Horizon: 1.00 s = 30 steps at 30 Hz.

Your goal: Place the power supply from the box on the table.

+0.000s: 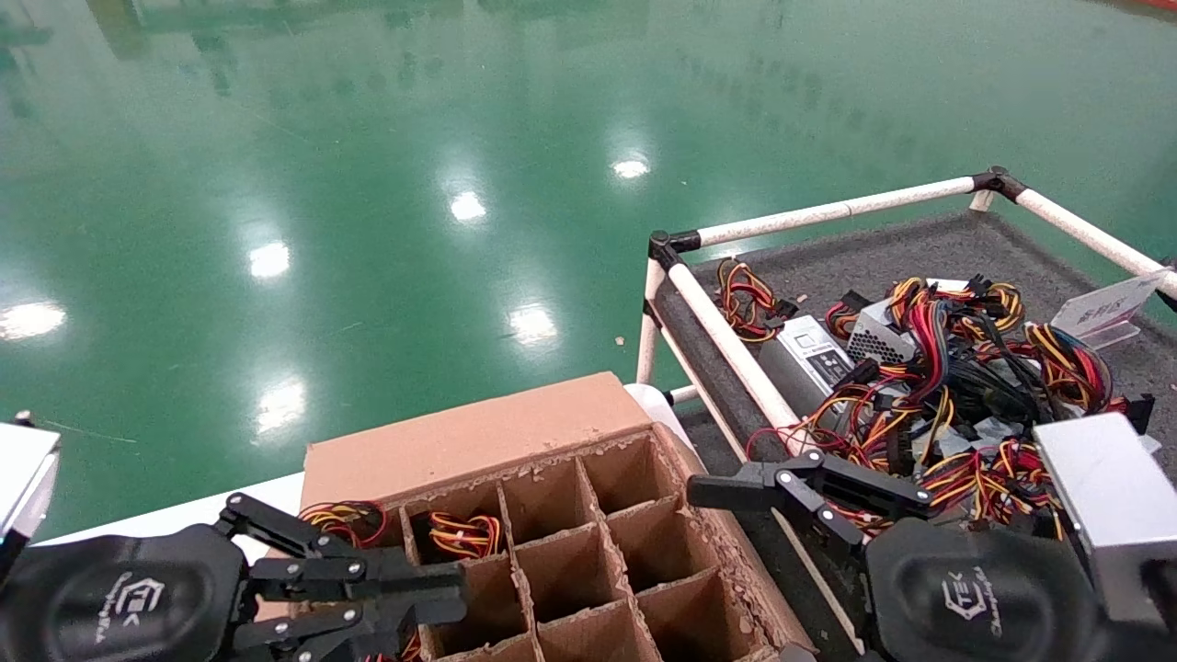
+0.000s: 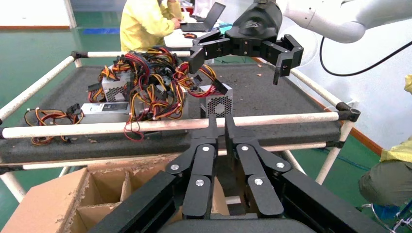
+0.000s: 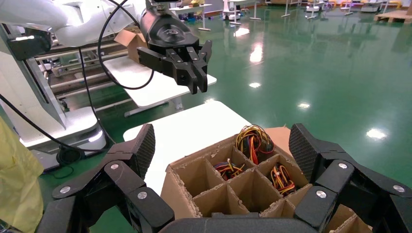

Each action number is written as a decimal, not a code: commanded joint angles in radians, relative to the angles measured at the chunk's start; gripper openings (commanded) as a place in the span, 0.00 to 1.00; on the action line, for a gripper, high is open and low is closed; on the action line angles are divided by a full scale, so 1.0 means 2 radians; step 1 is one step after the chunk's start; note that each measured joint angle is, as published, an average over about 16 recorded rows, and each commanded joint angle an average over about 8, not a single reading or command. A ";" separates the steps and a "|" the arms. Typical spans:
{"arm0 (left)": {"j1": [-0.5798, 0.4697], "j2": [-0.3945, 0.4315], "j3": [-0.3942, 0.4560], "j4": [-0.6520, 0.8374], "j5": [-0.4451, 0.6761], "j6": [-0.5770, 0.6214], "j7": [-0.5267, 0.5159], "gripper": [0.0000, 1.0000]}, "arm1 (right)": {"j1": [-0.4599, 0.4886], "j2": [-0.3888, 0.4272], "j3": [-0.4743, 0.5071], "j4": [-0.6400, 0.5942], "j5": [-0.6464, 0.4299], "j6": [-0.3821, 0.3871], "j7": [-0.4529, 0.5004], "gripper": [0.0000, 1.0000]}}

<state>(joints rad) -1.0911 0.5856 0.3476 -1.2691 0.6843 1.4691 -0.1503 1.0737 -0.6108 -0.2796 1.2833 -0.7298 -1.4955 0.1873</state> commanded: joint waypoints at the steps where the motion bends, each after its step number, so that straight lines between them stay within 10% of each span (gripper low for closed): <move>1: 0.000 0.000 0.000 0.000 0.000 0.000 0.000 0.00 | 0.000 0.000 0.000 0.000 0.000 0.000 0.000 1.00; 5: 0.000 0.000 0.000 0.000 0.000 0.000 0.000 0.05 | 0.000 0.000 0.000 0.000 0.000 0.000 0.000 1.00; 13: 0.000 0.000 0.000 0.000 0.000 0.000 0.000 0.99 | 0.000 0.000 0.000 0.000 0.000 0.000 0.000 1.00; 30: 0.000 0.000 0.000 0.000 0.000 0.000 0.000 1.00 | -0.014 -0.014 -0.021 -0.031 -0.047 0.019 -0.018 1.00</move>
<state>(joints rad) -1.0913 0.5857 0.3479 -1.2688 0.6842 1.4692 -0.1501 1.0548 -0.6466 -0.3246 1.2231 -0.8289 -1.4596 0.1536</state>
